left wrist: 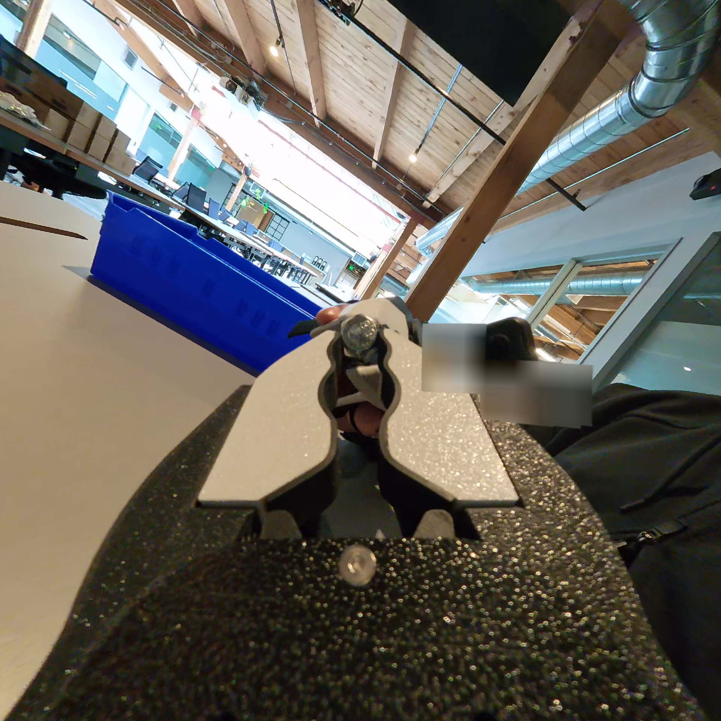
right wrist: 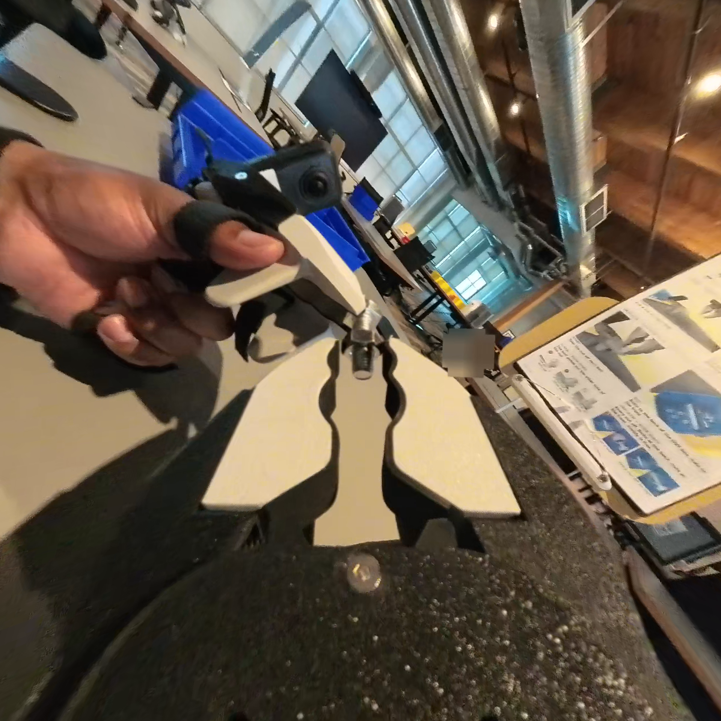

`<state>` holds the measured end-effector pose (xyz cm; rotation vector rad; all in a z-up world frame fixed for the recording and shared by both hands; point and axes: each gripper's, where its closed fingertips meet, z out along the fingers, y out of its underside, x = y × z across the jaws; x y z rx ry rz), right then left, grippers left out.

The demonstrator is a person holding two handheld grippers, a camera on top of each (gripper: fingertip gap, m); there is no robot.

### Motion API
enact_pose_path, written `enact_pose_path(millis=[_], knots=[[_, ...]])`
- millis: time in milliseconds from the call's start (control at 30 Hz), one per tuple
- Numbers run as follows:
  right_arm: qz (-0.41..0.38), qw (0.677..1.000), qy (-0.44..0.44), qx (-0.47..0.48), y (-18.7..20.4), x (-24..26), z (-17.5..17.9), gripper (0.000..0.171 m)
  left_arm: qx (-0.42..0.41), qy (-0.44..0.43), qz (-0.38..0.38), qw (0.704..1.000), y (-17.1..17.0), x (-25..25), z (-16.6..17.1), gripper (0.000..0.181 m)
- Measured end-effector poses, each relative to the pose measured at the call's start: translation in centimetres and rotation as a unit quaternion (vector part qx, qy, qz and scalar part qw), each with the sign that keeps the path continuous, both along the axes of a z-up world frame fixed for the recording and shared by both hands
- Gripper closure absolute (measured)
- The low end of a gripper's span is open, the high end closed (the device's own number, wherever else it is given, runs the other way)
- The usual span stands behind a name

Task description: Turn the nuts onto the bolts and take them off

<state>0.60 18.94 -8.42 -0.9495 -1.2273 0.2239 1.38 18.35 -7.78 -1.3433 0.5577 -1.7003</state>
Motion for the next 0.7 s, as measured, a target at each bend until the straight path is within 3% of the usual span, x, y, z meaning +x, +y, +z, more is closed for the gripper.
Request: enact_pose_path(millis=[67, 167, 233, 333, 400, 567, 700], knots=[[0.009, 1.0, 0.004, -0.02, 0.0, 0.1, 0.0, 0.151, 0.003, 0.004, 0.001, 1.0, 0.0, 0.1, 0.0, 0.165], [0.064, 0.989, 0.033, -0.129, -0.2, 0.1, -0.2, 0.151, 0.009, 0.014, 0.007, 1.0, 0.0, 0.1, -0.1, 0.165], [0.125, 0.958, 0.066, -0.25, -0.4, 0.0, -0.3, 0.151, 0.014, 0.022, 0.01, 1.0, 0.0, 0.2, -0.2, 0.165], [0.219, 0.881, 0.117, -0.404, -0.9, 0.2, 0.1, 0.151, 0.025, 0.024, 0.008, 0.999, -0.3, 0.4, 0.0, 0.164], [0.242, 0.858, 0.135, -0.434, -0.9, 0.4, 0.4, 0.151, 0.024, 0.027, 0.016, 0.999, -0.1, 0.3, -0.1, 0.164], [0.09, 0.961, 0.083, -0.25, 1.0, 0.8, 0.2, 0.134, 0.001, 0.013, 0.035, 0.999, 0.8, -0.5, -0.2, 0.165], [0.007, 0.991, 0.011, -0.131, 1.3, 0.5, -0.6, 0.135, -0.024, 0.027, 0.057, 0.998, 1.6, -0.9, -1.1, 0.165]])
